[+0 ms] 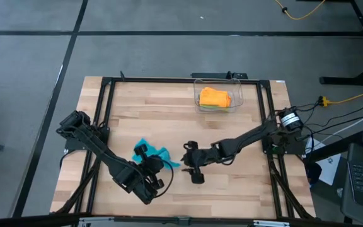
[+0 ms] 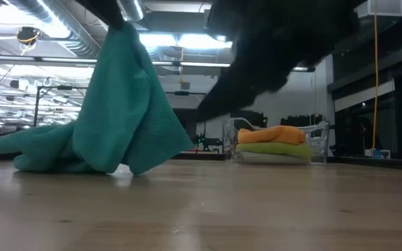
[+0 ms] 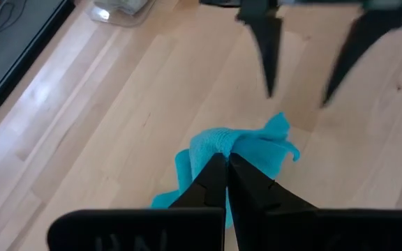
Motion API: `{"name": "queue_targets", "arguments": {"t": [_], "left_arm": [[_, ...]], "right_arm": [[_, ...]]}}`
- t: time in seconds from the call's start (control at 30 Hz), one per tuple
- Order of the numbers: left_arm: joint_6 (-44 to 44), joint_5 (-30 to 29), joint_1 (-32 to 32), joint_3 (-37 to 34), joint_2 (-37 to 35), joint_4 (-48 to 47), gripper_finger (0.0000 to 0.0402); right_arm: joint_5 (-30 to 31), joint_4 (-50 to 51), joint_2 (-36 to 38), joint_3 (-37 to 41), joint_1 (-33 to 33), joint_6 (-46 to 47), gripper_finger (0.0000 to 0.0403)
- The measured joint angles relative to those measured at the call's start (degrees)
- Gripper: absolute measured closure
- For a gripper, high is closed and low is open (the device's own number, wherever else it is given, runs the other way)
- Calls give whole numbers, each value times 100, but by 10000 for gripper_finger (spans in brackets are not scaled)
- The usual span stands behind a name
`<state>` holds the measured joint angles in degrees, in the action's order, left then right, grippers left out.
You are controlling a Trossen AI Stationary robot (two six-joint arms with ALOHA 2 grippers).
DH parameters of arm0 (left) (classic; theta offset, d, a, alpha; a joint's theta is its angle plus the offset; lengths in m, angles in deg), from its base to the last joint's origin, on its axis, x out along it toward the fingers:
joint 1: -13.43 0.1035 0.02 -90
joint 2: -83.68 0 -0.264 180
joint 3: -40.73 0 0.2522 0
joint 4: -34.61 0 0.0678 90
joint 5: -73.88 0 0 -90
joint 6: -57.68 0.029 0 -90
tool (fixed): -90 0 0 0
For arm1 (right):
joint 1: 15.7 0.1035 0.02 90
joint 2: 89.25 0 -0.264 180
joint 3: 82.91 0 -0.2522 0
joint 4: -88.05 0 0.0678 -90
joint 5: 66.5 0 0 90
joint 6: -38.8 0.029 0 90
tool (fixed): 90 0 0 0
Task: Fold microfiber towels
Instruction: Fold the blue microfiber
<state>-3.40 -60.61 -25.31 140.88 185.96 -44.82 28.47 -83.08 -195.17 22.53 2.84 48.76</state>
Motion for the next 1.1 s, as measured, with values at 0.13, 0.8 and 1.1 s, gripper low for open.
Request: {"name": "queue_targets", "arguments": {"t": [0.13,0.8,1.1], "left_arm": [[22,0,0,0,0,13,401],[18,0,0,0,2,111,401],[20,-10,0,0,2,247,401]], "right_arm": [[264,-212,-290,2,13,-100,182],[595,-924,-669,4,20,-254,209],[597,-974,-735,4,20,-247,268]]}}
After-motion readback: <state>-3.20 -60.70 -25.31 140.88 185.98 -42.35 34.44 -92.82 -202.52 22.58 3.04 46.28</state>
